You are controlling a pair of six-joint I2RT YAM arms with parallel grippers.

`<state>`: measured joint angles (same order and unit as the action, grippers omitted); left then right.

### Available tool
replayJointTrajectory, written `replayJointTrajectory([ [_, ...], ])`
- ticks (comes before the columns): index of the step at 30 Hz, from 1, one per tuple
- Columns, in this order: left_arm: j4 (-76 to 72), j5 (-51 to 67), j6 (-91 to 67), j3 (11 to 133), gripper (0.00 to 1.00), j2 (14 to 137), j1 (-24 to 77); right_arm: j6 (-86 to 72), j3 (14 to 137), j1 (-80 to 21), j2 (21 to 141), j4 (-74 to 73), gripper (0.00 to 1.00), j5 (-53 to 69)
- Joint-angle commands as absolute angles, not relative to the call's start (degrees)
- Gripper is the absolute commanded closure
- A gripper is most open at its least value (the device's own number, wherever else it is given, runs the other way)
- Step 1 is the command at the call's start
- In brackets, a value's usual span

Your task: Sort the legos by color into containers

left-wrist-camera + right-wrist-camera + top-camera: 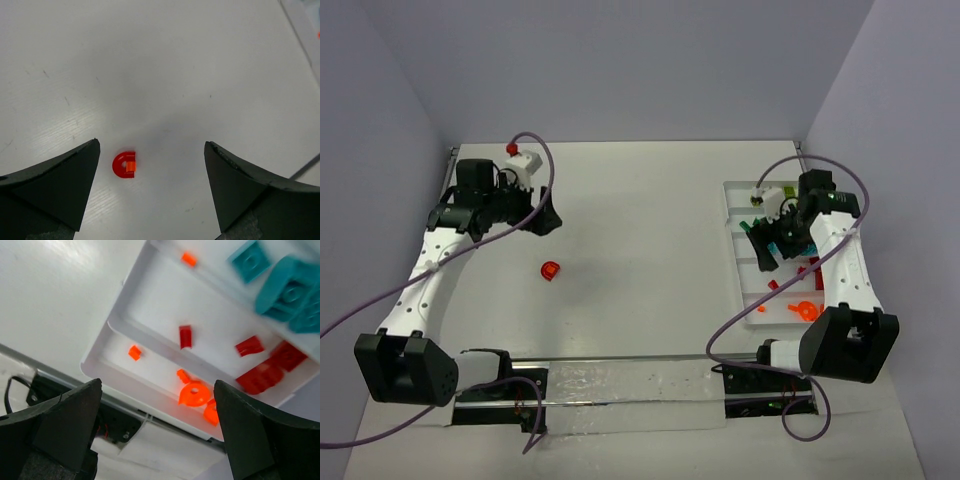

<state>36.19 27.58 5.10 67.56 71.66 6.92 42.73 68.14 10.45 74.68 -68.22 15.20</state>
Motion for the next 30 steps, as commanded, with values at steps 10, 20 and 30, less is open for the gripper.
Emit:
replayJointTrajectory([
  [10, 48.04, 27.59, 26.02, 64.85, 0.5, 82.08, 7.03, 30.68, 77.39, 0.5, 77.16, -66.1, 0.0, 23.09],
  [20, 43.95, 18.21, 16.9, 58.91, 0.45, 85.14, 11.57, 28.05, 75.93, -4.39, 77.6, -63.2, 0.0, 22.32],
  [30, 38.78, 13.34, 10.46, 58.43, 0.52, 89.14, 13.1, 27.51, 74.66, -4.48, 76.84, -62.42, 0.0, 22.5],
])
